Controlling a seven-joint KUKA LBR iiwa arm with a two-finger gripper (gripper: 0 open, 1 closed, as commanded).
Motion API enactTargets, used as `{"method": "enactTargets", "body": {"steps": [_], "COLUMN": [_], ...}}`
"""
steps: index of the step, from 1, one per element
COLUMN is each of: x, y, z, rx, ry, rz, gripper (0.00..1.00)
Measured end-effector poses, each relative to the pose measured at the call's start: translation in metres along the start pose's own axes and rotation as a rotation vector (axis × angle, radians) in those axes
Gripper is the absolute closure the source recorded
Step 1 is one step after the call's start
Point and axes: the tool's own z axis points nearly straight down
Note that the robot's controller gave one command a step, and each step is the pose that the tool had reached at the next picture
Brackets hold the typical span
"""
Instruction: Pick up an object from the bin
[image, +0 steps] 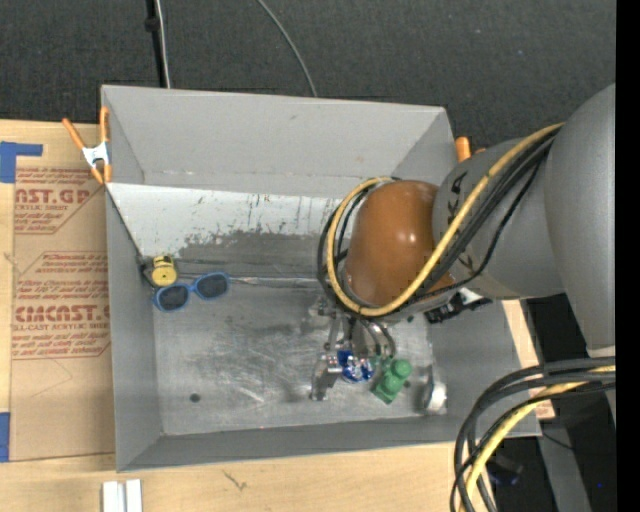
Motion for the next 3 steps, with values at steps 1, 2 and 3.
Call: {"method": "enactTargets", "body": {"steps": [1,2,3], "x": [0.004,0.003,-0.014], "y": [-0.103,-0.1,-0.122], "z": [0.041,0.039,-0.071], "rx": [-0.003,-0.004,0.0], "ry": [-0.012,-0.013,-0.016], "rz": [-0.053,-0.058,-0.058], "gripper": [0.0,1.0,1.0]}}
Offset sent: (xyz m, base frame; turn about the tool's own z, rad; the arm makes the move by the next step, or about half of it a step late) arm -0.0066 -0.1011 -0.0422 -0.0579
